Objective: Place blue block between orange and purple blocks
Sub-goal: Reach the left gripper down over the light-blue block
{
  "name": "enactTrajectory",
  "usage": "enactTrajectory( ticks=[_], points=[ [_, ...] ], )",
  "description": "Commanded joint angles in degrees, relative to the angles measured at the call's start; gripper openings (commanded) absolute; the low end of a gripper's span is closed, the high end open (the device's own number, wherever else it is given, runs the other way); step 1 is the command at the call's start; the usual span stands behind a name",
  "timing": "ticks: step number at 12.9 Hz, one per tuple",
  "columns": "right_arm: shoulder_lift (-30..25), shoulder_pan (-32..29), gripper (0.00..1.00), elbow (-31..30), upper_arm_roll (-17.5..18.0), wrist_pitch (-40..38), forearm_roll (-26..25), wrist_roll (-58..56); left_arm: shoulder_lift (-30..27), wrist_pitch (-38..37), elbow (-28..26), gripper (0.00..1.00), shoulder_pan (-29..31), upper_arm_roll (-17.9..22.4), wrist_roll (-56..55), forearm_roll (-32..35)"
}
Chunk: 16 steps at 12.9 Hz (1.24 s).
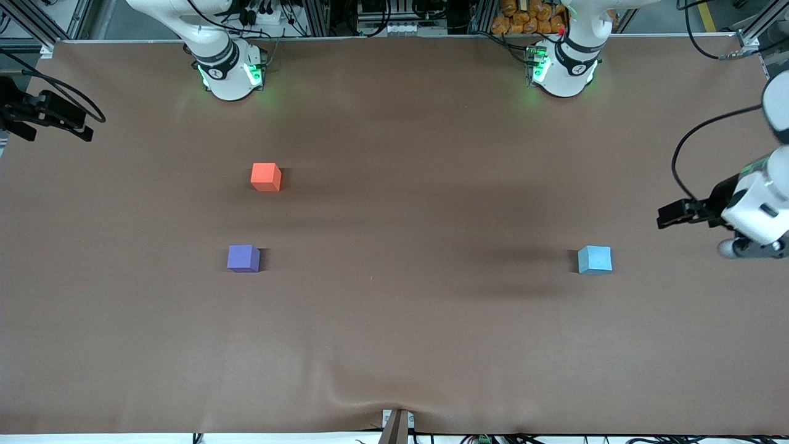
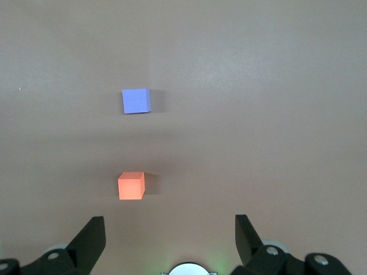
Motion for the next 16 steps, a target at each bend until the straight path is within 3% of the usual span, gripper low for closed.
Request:
enactTrajectory(
  ticks=[1,5,10,16],
  points=[
    [0.25,-0.85,1.00,0.60,0.65,-0.63,-0.13,-0.50,1.70,5.18,-3.72,1.00,0.31,-0.35,1.16,2.00],
    [0.25,-0.85,1.00,0.51,0.74,-0.63,-0.04,-0.41,3.97,19.85,-12.87,1.00,-0.57,-1.05,1.16,3.08],
    [0.25,-0.94,1.00,0.42,0.74,-0.98,0.05,-0.41,7.58,28.57,-20.44,1.00,-1.36,-1.93,0.46,2.99],
    [0.34,-1.20,1.00,0.33,0.48,-1.24,1.28,-0.41,13.12,34.55,-20.80,1.00,-0.93,-1.84,-1.21,2.99]
  ],
)
